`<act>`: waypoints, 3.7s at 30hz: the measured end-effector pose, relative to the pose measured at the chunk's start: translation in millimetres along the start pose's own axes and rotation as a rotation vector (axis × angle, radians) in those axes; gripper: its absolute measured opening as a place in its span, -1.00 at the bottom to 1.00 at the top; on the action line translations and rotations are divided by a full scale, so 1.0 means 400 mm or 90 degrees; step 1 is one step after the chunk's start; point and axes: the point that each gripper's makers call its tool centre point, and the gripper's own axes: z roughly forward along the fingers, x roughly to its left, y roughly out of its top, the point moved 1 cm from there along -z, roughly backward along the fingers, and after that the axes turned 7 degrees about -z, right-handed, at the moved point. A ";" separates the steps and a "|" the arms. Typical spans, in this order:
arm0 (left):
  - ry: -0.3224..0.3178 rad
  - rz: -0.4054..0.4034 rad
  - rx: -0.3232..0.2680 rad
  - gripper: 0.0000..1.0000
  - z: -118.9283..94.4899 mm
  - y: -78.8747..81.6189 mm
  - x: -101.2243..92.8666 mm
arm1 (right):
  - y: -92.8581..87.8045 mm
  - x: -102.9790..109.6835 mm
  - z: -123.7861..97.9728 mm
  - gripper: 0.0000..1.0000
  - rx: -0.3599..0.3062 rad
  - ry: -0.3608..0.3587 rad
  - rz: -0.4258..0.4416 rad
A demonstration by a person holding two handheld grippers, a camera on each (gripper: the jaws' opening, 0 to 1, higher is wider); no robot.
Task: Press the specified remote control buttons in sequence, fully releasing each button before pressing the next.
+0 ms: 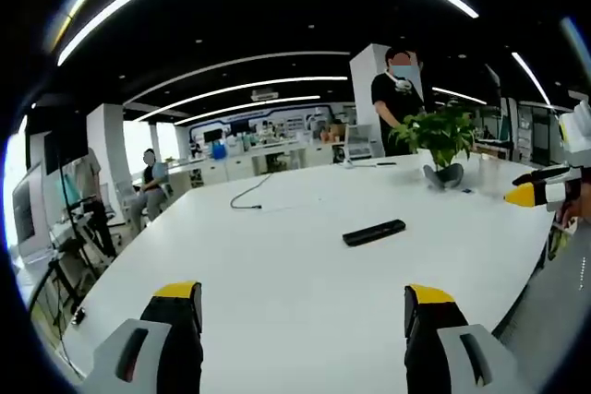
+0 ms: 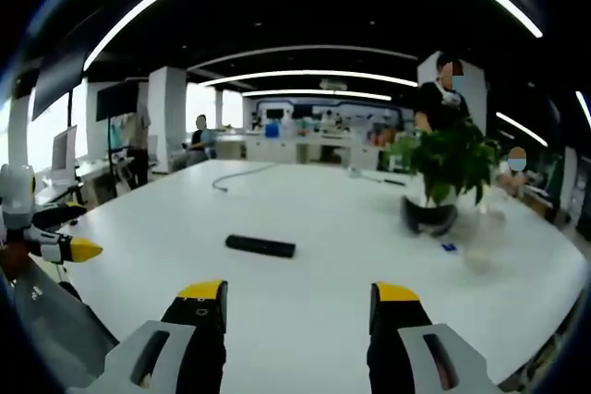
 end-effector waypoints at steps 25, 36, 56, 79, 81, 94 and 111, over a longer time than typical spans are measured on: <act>0.000 0.009 0.013 0.86 0.002 -0.009 -0.001 | 0.001 -0.001 -0.001 0.18 -0.001 -0.002 -0.001; -0.003 0.014 0.022 0.86 0.004 -0.016 -0.005 | -0.003 0.000 0.001 0.18 0.003 0.000 -0.003; -0.007 0.006 0.026 0.85 0.005 -0.013 -0.005 | 0.003 -0.007 -0.002 0.16 -0.007 -0.006 0.004; -0.108 0.097 0.015 0.73 0.092 0.154 -0.068 | 0.012 -0.023 -0.012 0.12 -0.023 -0.018 0.029; -0.124 0.112 0.018 0.73 0.121 0.173 -0.081 | 0.012 -0.022 -0.012 0.12 -0.023 -0.017 0.029; -0.226 0.196 0.081 0.66 0.290 0.208 -0.175 | 0.004 -0.019 -0.007 0.10 -0.010 -0.010 0.026; -0.387 0.253 0.268 0.30 0.455 0.154 -0.254 | -0.016 -0.015 0.004 0.08 0.020 -0.007 0.014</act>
